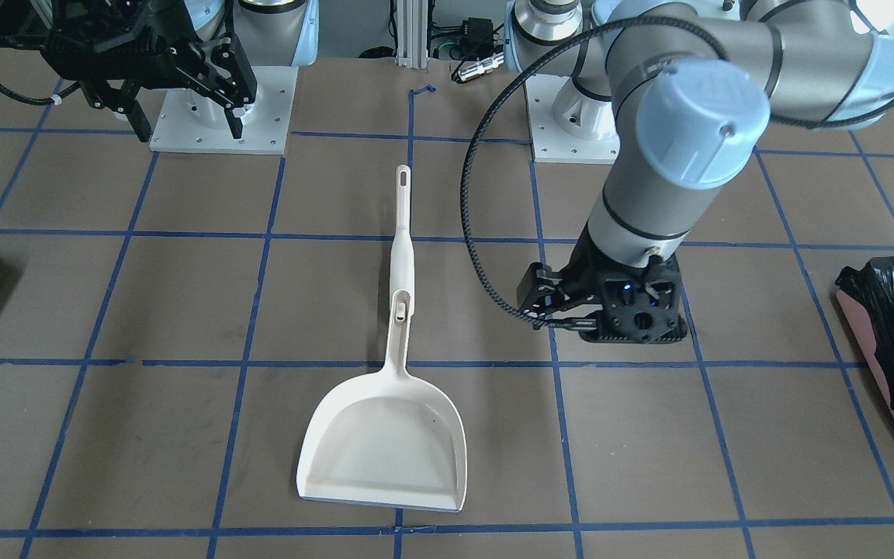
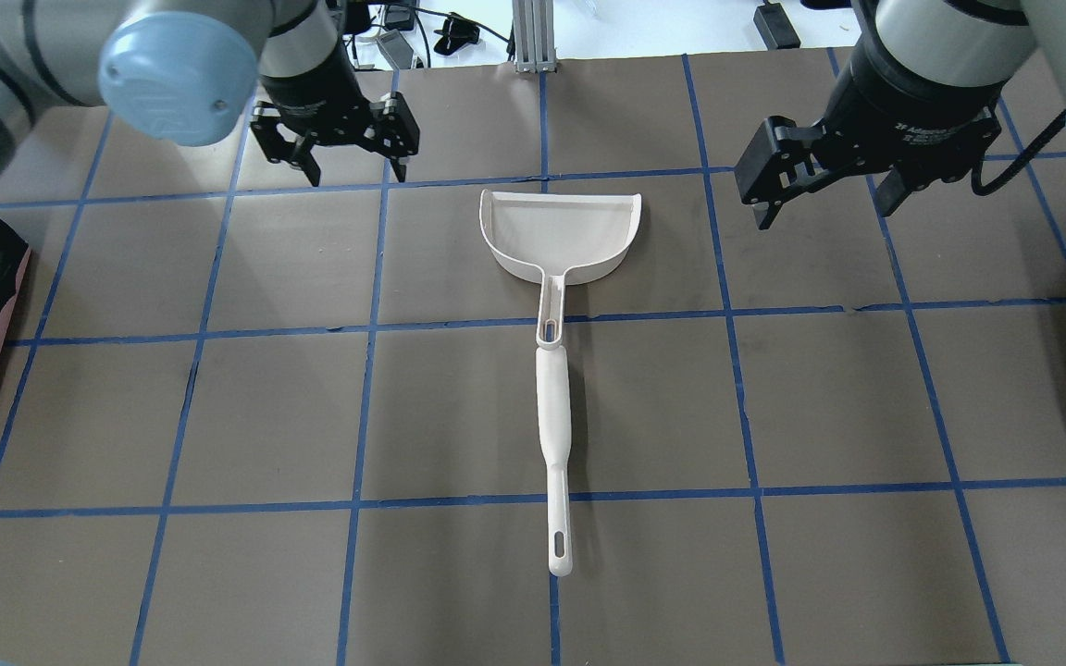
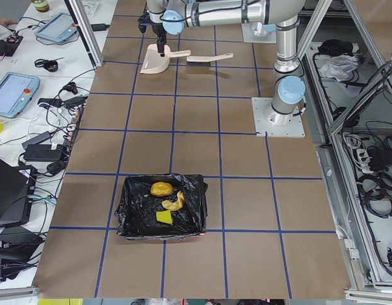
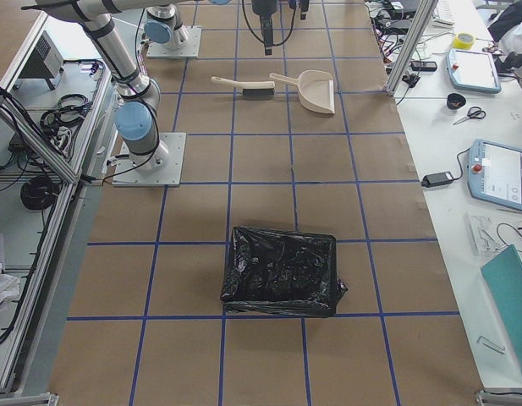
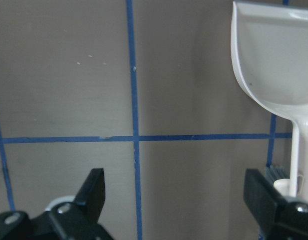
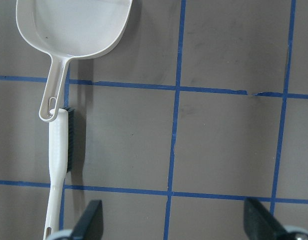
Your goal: Sweep and dump trash in nearest bin
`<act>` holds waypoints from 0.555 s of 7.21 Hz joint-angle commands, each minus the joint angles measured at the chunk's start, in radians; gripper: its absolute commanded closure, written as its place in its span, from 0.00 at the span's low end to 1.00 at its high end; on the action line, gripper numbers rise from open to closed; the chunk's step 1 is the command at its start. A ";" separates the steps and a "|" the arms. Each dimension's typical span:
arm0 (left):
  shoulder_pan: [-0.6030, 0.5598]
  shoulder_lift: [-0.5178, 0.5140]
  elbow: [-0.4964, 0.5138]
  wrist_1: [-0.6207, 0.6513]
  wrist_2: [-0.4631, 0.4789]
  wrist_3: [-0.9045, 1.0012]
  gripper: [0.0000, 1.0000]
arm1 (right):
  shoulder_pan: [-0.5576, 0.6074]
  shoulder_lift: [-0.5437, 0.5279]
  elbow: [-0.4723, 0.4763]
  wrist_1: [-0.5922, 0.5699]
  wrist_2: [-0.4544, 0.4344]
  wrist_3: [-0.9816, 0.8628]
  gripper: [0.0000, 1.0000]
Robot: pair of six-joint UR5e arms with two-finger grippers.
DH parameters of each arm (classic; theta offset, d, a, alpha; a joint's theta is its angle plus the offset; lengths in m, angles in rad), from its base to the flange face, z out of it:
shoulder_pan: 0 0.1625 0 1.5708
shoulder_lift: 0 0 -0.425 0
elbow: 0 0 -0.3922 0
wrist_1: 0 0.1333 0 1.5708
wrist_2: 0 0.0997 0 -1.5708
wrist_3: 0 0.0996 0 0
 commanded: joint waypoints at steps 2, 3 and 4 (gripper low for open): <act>0.055 0.154 -0.004 -0.131 0.029 0.016 0.00 | -0.002 0.000 0.000 0.002 -0.003 0.000 0.00; 0.078 0.187 -0.019 -0.168 0.025 0.037 0.00 | 0.000 0.000 0.000 0.002 -0.003 0.000 0.00; 0.098 0.219 -0.058 -0.164 0.019 0.057 0.00 | 0.000 0.000 0.000 0.002 -0.003 0.000 0.00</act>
